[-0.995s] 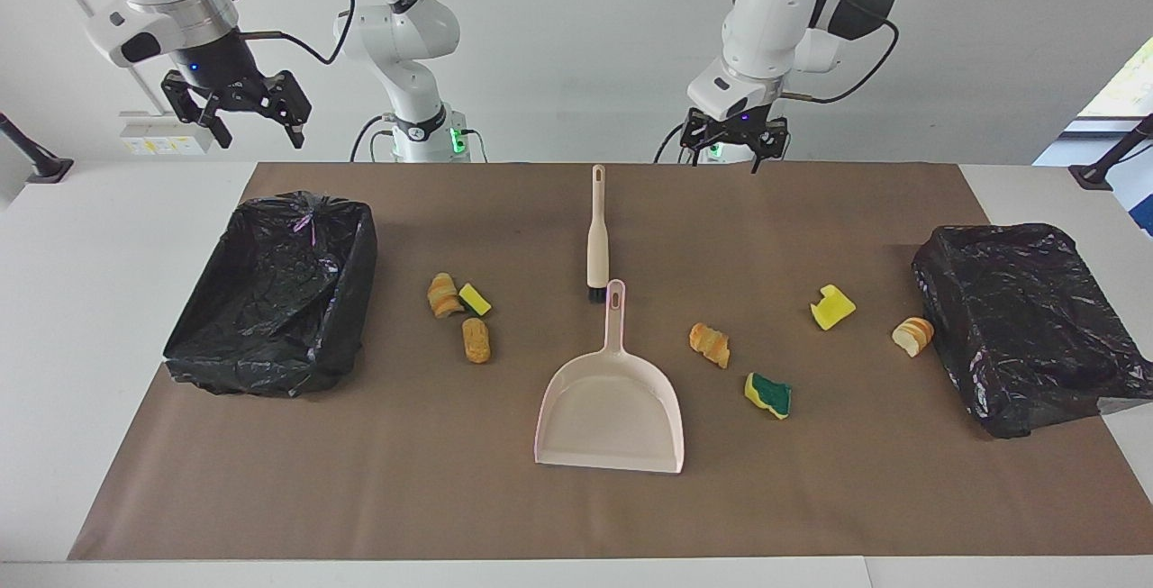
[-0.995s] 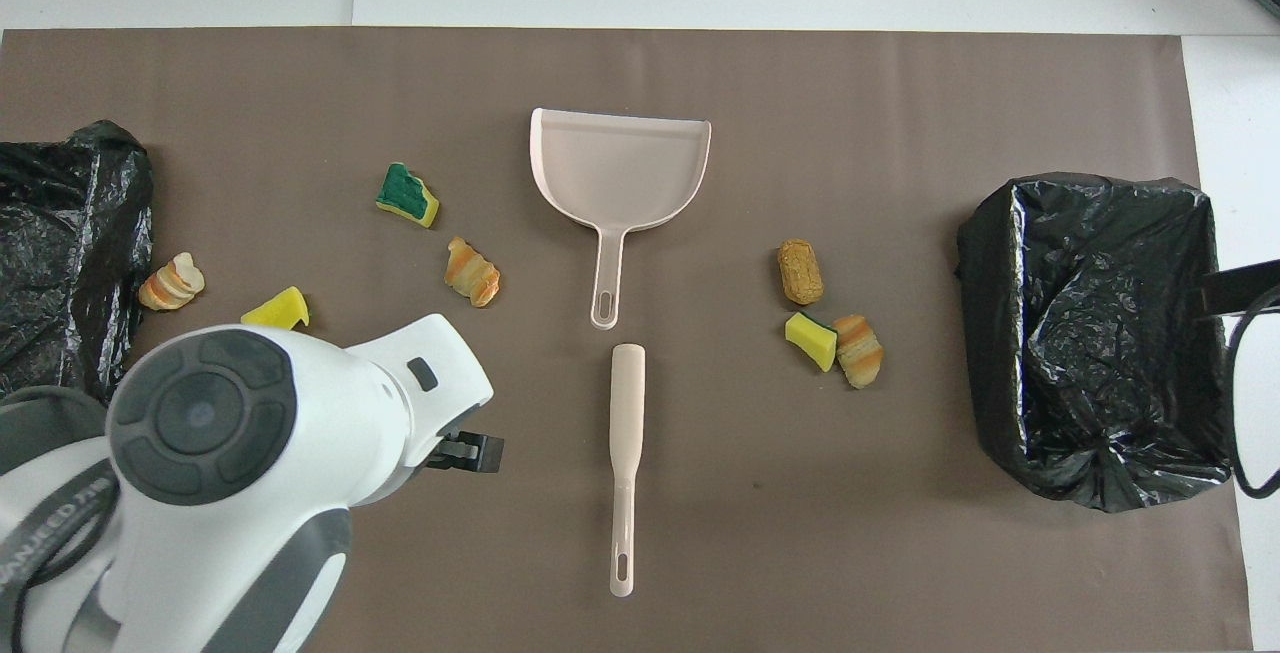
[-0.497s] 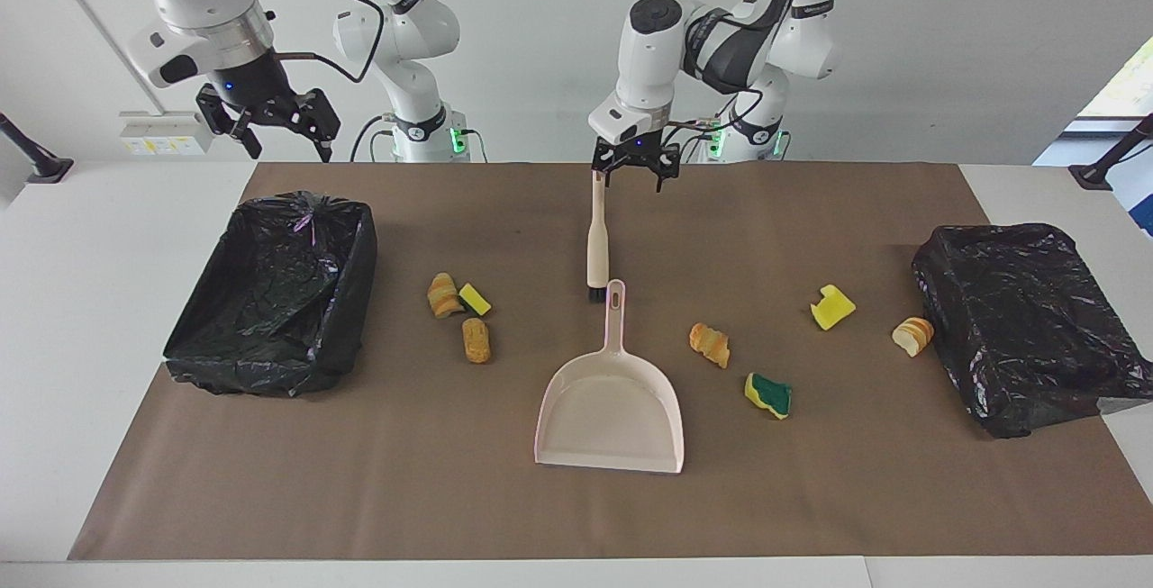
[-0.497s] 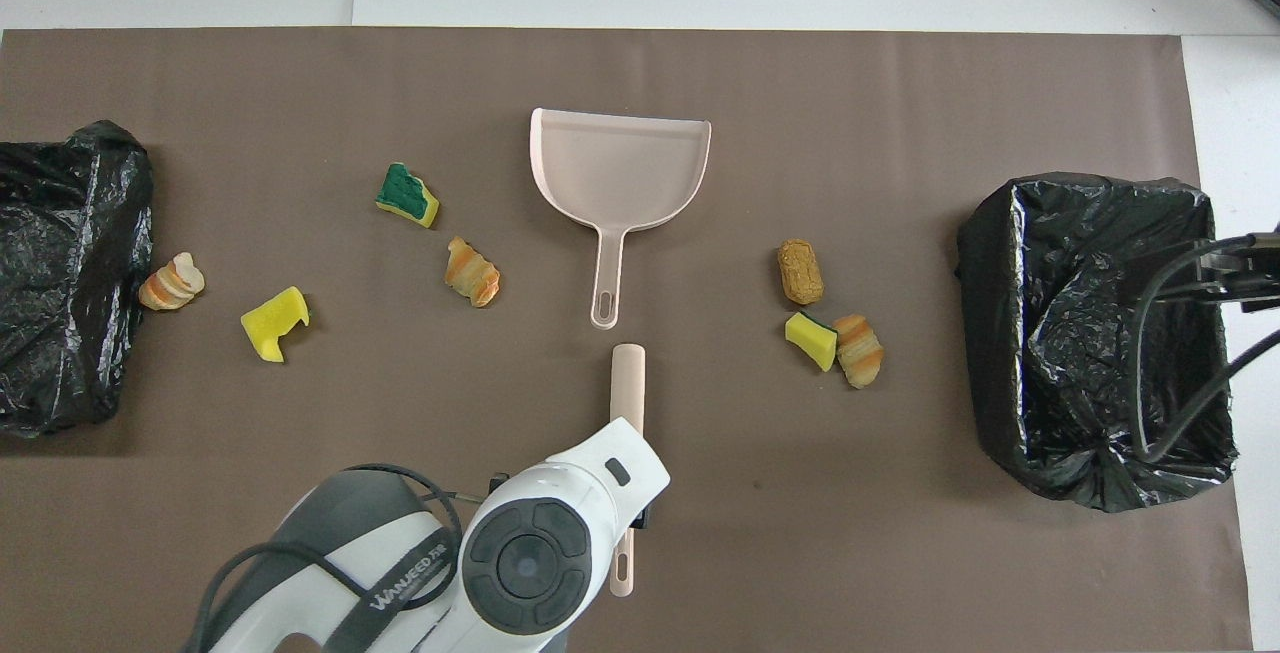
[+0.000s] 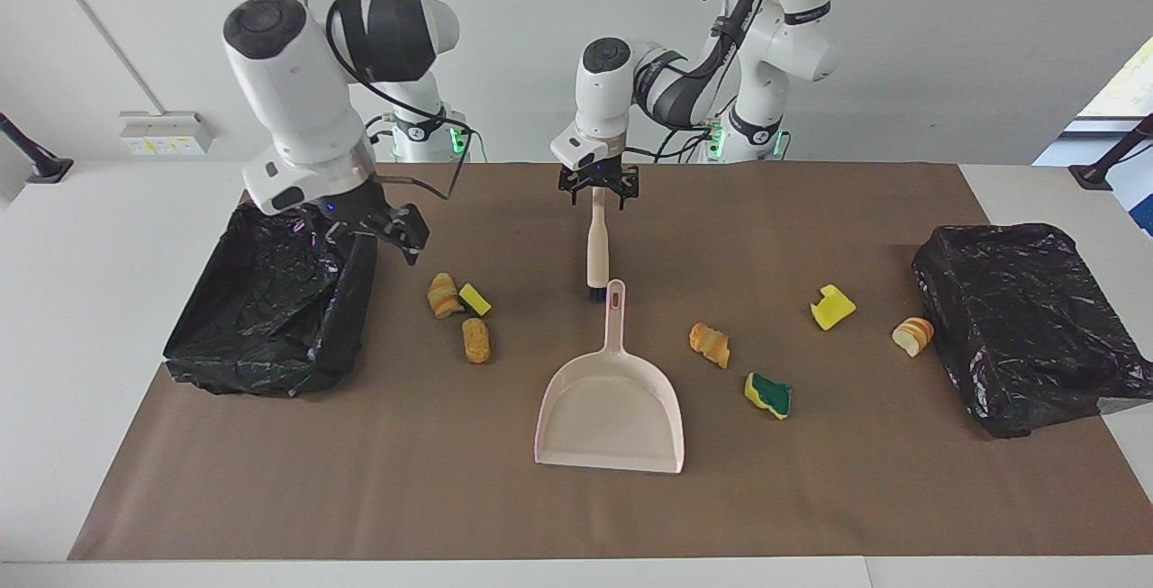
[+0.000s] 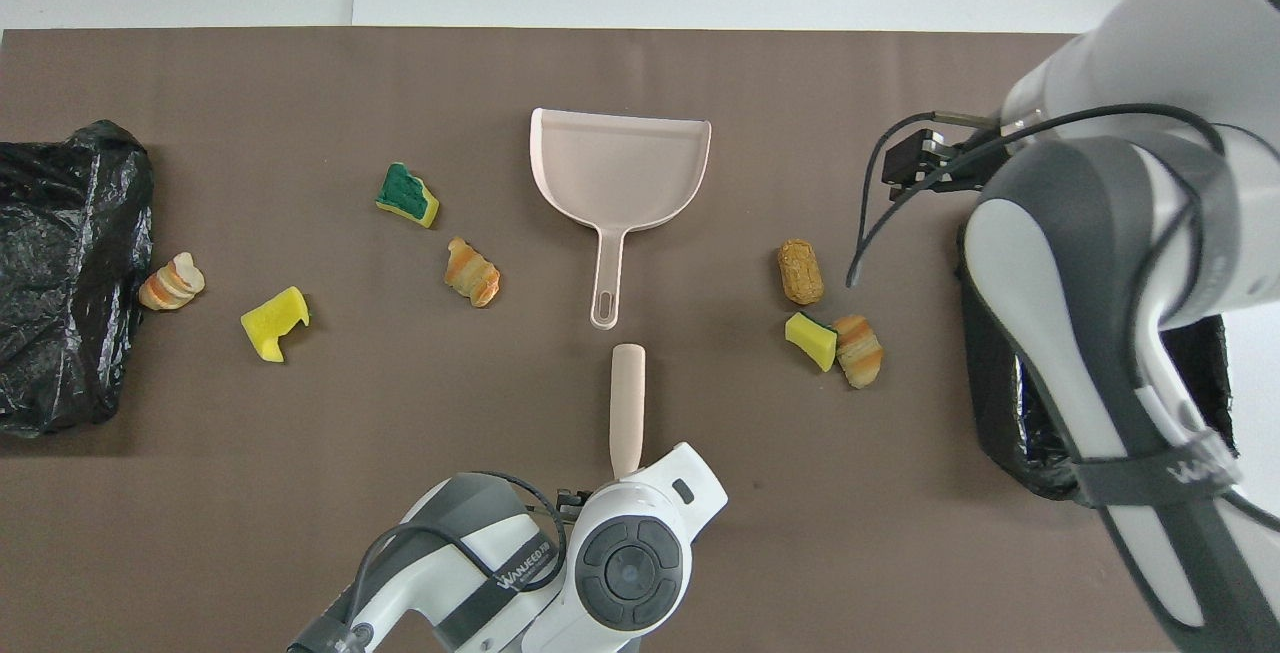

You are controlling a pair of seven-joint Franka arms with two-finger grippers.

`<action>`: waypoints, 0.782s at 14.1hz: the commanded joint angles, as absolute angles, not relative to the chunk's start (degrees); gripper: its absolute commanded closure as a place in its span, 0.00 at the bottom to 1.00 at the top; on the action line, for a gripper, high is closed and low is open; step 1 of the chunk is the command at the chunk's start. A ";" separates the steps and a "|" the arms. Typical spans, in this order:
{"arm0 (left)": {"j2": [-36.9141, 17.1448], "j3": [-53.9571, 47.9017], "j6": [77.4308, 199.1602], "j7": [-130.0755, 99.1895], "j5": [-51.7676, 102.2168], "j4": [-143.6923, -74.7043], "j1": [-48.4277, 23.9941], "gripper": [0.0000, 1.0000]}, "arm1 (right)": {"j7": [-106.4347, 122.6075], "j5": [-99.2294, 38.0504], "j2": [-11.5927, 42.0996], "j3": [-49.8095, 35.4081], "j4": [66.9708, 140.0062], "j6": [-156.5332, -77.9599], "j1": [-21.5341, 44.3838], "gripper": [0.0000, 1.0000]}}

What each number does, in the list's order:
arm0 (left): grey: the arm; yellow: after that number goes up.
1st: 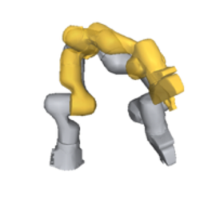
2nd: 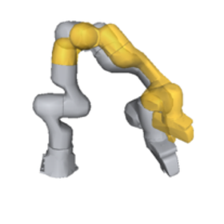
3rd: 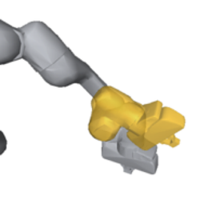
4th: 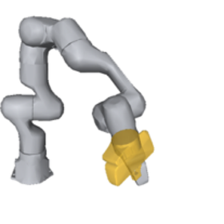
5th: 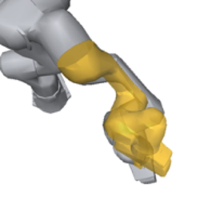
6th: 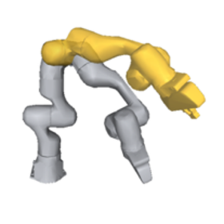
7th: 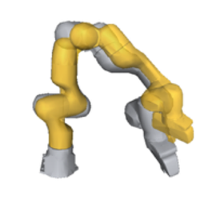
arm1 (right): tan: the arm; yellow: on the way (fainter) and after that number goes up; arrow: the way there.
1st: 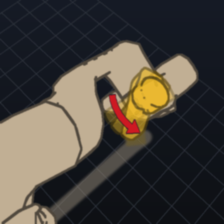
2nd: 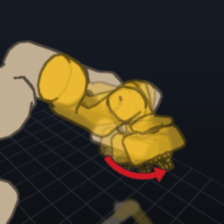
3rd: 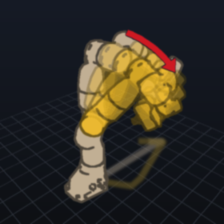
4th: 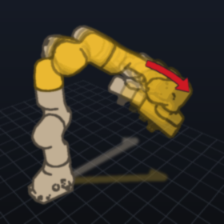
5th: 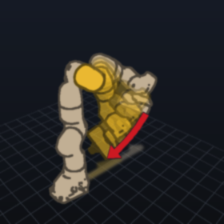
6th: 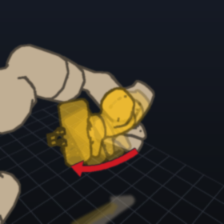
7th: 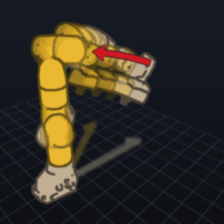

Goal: Sweep and dump trash in bin
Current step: 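Reach the left gripper to the brush while the right gripper reaches the dustpan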

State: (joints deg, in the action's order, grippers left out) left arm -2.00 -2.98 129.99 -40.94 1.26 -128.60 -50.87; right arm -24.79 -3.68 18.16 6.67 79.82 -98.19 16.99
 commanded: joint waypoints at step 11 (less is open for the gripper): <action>0.79 -1.14 115.14 -40.61 1.67 -126.74 -46.34 1.00 | -41.84 -10.55 38.58 2.11 69.61 -111.98 30.40 0.00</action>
